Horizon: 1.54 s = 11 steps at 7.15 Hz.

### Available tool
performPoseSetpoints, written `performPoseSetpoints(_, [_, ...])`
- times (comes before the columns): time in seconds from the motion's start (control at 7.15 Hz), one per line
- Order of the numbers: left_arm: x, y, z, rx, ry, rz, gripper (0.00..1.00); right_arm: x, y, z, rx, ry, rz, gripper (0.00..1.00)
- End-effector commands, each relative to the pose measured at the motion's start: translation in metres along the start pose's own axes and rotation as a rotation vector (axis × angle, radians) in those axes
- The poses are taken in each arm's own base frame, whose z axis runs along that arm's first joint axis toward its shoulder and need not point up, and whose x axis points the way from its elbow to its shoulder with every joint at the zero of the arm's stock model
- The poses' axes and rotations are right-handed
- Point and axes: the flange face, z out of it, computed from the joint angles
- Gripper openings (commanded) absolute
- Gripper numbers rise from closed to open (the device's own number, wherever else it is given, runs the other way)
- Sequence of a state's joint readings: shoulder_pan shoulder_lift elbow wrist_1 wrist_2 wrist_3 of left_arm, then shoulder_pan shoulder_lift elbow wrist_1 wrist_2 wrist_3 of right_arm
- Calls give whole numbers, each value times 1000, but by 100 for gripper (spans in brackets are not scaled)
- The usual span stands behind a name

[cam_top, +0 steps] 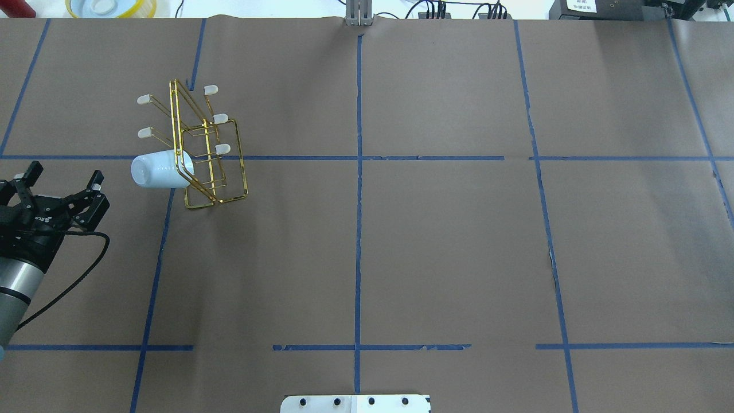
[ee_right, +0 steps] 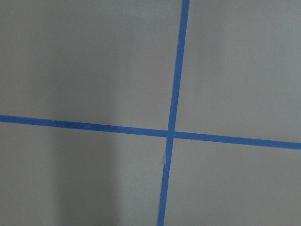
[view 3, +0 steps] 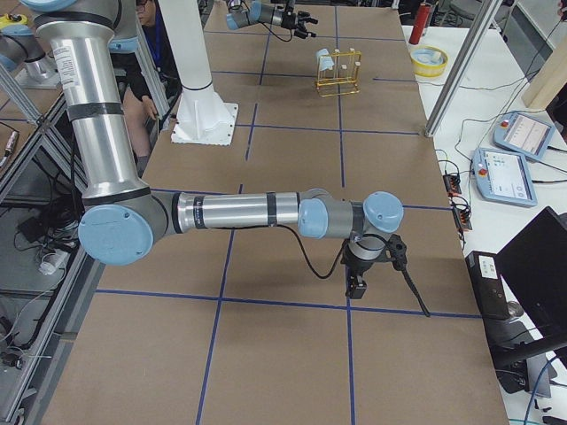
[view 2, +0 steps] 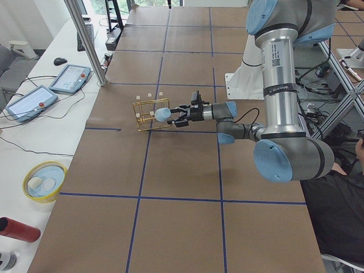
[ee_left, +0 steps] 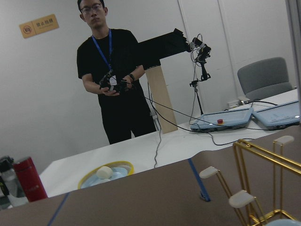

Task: Hang cup on cup holder

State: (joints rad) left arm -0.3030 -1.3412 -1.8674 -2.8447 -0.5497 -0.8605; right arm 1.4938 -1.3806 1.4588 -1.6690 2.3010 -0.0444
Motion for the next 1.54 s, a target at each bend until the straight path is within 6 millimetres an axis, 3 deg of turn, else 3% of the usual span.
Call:
performPoseSetpoints(0.0, [-10,-17,5,-47,116,-101,100,0,0,0,0,0,0,100])
performPoseSetpoints(0.7, [-103,-45,26,-230,145,-71,100,0,0,0,0,0,0,100])
performPoseSetpoints(1.12, [-151,-45,33,-655,265,-116,100,0,0,0,0,0,0,100])
performPoseSetpoints(1.4, [-179,-53,40,-874,247,-203,100,0,0,0,0,0,0,100])
